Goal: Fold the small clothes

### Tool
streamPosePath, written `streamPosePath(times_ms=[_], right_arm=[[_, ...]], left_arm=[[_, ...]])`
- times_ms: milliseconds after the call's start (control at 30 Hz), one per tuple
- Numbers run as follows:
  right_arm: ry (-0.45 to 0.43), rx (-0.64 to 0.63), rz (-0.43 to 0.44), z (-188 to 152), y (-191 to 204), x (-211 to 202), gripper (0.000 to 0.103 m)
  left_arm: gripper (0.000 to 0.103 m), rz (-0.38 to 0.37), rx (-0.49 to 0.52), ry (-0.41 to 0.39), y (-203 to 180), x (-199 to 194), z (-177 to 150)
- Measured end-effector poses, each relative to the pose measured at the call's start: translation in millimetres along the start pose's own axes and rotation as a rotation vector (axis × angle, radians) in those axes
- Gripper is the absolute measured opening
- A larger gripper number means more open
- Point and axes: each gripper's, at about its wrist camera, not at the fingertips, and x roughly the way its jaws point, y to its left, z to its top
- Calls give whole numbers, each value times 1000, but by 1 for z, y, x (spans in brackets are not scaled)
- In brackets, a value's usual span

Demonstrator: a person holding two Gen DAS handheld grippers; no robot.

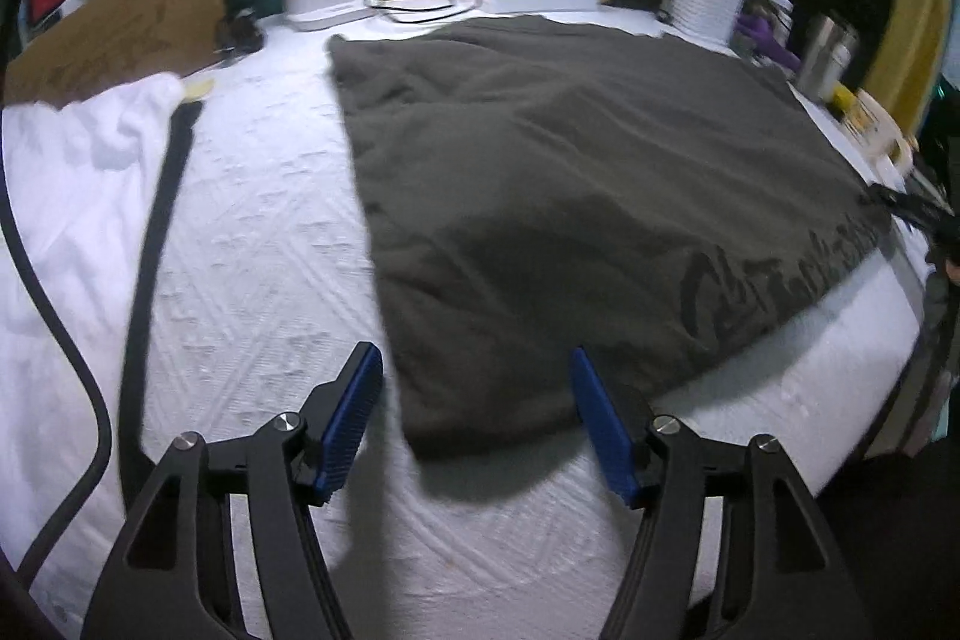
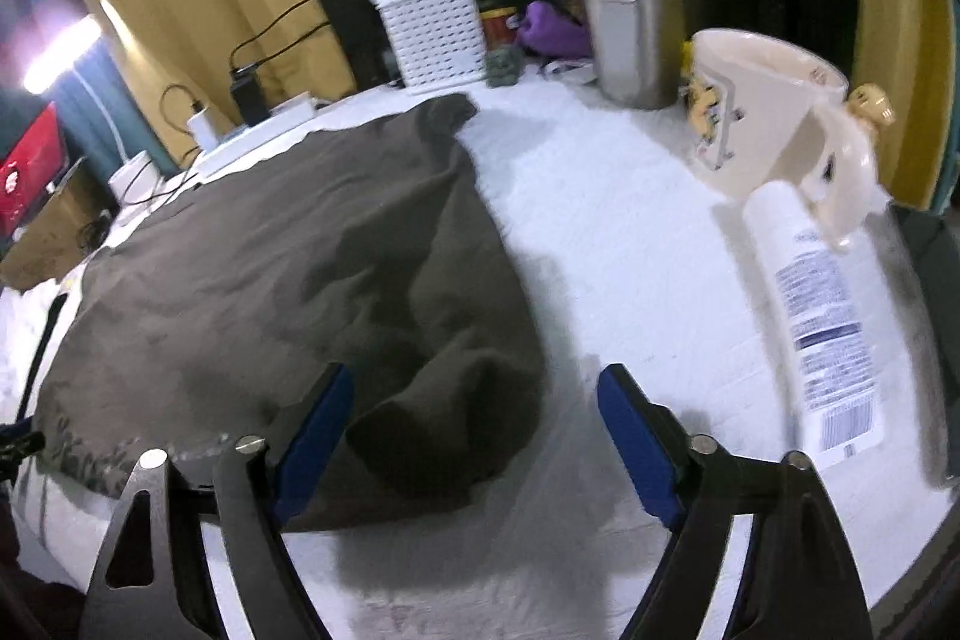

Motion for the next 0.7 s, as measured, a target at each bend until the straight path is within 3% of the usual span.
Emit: streamPosePath(times_ms=[67,133,167,200,433,700], right_arm=[[-8,-15,-13,-2,7,2,59],[-7,-8,16,-5,10,4,27],[-6,-2,19,-6,11,5,21],[-5,0,21,-6,11,5,10],[-45,-6,-2,-6,21,-31,6],[17,3,-75,-45,22,-38,6]], left_arm=[[60,-3,17,-17,-5,1,-3],[30,14,34,-36,-8,0,-3],[13,-22,12,-27,-6,-1,-1],[12,-40,-13,-29,-4,-3,1],[10,-38,-8,-110,-1,-40,13],[10,-25,-28,-26,7,-25,-10]])
